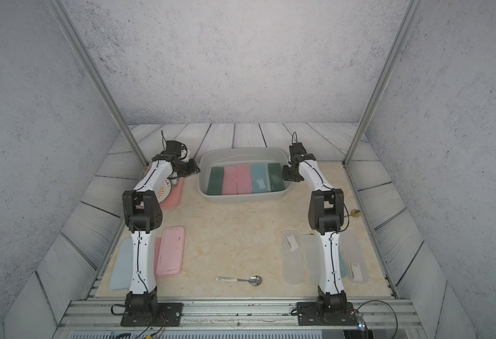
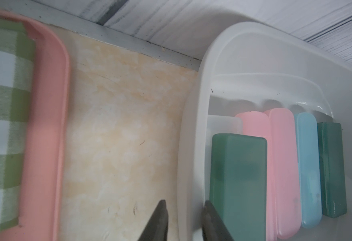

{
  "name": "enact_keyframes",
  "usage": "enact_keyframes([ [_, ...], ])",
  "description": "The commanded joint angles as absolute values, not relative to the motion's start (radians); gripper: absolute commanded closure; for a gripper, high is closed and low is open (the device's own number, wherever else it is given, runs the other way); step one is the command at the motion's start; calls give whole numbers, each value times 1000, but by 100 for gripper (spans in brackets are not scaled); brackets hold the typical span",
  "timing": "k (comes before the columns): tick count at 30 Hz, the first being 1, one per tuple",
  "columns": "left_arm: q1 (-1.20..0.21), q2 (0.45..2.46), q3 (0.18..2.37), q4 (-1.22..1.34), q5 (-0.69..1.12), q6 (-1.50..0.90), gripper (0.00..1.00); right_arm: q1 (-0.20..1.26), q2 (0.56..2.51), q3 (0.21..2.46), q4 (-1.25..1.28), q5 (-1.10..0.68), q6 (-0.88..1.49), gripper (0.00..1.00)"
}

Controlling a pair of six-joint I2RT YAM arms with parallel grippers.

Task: Put the pencil case into the storage box
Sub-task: Move the storage box to the center of the board.

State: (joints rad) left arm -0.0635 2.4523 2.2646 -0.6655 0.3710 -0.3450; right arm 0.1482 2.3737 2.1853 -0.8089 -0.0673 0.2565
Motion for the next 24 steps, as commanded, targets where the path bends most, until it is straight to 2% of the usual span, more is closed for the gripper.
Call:
enact_keyframes([
  [1, -65, 2489, 2284, -662, 390, -349, 71, 147, 2421, 2207, -826, -49, 240, 69],
  [7, -67, 2493, 2284, -667, 376, -336, 67, 147, 2411, 2199, -823, -49, 230, 74],
  [13, -73, 2518, 2286, -676, 368, -326, 70, 147, 2411, 2197, -830, -54, 227, 79],
  [20, -89, 2515, 2279, -692, 348, -296, 61, 147, 2398, 2195, -868, -84, 221, 81],
  [21, -89, 2514, 2277, -692, 346, -297, 63, 146, 2396, 2195, -875, -86, 220, 81],
  [24, -89, 2504, 2268, -687, 340, -301, 77, 147, 2384, 2178, -879, -86, 216, 82],
])
